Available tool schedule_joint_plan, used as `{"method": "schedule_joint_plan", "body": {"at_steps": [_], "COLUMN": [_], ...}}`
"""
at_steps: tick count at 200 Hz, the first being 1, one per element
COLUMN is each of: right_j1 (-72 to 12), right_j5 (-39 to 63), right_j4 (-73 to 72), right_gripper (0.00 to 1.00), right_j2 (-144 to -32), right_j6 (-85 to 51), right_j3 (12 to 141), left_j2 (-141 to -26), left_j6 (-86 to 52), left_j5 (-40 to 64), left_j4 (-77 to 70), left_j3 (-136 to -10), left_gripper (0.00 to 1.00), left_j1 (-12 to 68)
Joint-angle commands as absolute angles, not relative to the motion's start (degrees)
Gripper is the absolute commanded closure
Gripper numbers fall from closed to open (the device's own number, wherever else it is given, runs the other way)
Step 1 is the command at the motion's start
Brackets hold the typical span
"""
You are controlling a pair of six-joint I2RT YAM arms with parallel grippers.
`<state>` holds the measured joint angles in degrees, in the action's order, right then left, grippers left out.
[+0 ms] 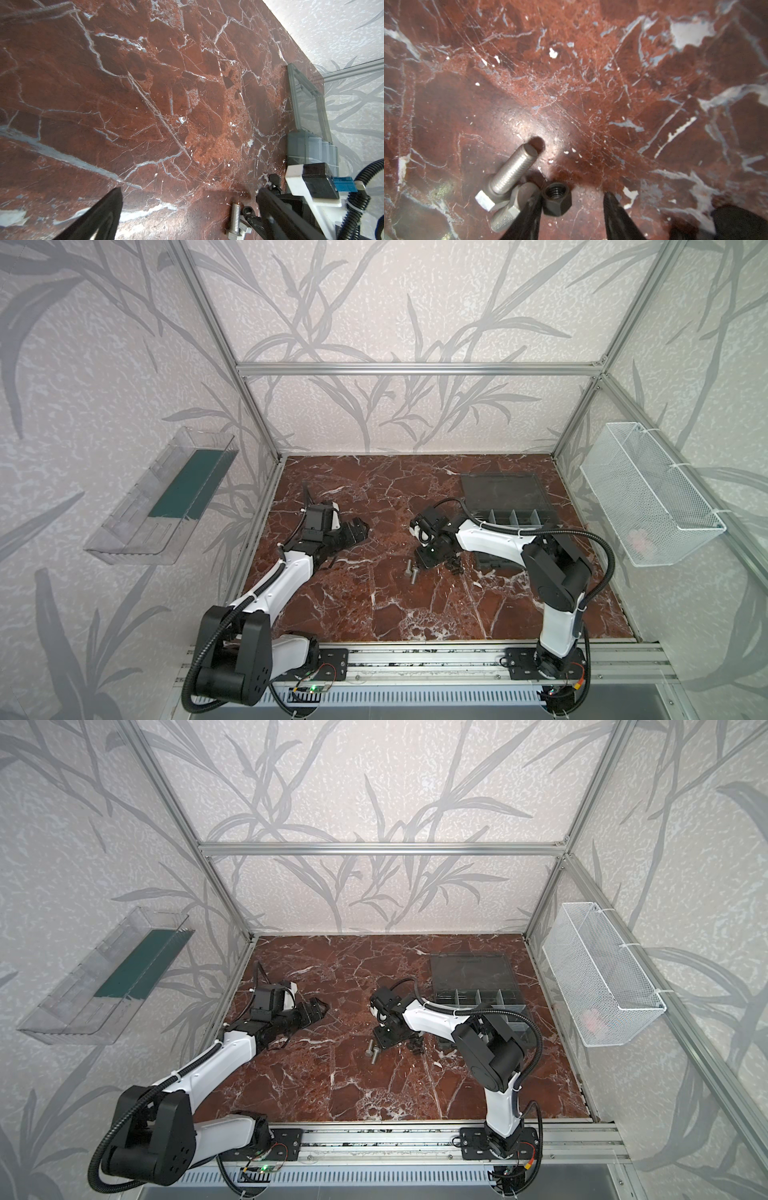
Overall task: Sort the screws and nuts into containers
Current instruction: Pick up the nut from the center of the table.
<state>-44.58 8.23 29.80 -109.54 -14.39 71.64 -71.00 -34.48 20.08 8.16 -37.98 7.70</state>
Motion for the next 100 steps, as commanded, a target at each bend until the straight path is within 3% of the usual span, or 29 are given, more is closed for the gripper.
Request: {"method": "schedule_joint_plan", "body": {"at_steps": [1, 54, 100], "right_j1": [-45.0, -45.4, -45.4], "right_j5": [8.1, 7.6, 7.4], "right_j4": [30.9, 31.6, 31.7], "right_gripper": [0.54, 0.66, 0.86], "right_j2": [-111.1, -111.1, -110.5], "right_j6": [-13.5, -13.2, -13.4], "right_j3": [72.3, 72.4, 72.1], "left_j2": [-70.7, -70.6, -70.6], "left_j6": [-34.1, -34.2, -34.3], "left_j5": [20.4, 20.4, 20.4], "left_j4": [8.0, 8.1, 8.0], "left_j3": [-37.7, -37.7, -37.4], "left_gripper": [0.01, 0.01, 0.01], "left_j1": [7.3, 7.3, 7.2]}}
